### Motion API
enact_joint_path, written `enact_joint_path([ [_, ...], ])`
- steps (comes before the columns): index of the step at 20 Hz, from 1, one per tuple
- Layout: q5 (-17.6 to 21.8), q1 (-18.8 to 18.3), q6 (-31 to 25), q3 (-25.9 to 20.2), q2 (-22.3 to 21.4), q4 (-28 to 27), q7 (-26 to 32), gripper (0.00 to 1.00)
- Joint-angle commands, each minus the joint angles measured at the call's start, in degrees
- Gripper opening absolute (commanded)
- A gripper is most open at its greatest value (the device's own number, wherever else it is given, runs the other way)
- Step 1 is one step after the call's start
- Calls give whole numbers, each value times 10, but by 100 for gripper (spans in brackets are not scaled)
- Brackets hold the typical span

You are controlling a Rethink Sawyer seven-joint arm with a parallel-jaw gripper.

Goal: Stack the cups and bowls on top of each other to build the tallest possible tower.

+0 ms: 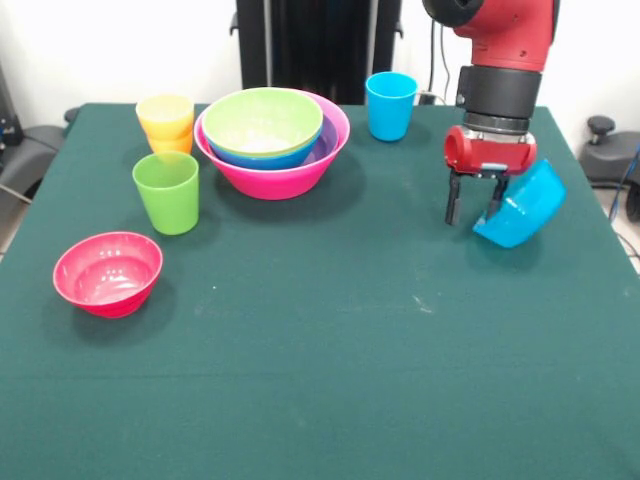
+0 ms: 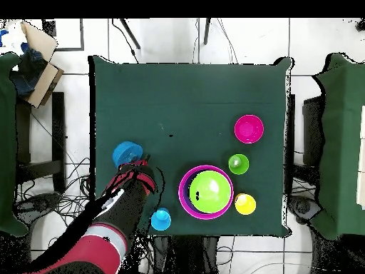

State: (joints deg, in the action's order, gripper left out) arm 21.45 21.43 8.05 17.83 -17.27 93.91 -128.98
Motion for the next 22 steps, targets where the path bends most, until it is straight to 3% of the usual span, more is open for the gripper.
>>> enact_joint_path([
  [1, -33, 21, 5, -15, 27, -21, -59, 100],
  [13, -65, 51, -45, 12, 20, -19, -57, 100],
  [18, -81, 51, -76, 3, -7, -7, -60, 100],
  [22, -94, 37, -65, -18, -21, -8, -68, 100],
])
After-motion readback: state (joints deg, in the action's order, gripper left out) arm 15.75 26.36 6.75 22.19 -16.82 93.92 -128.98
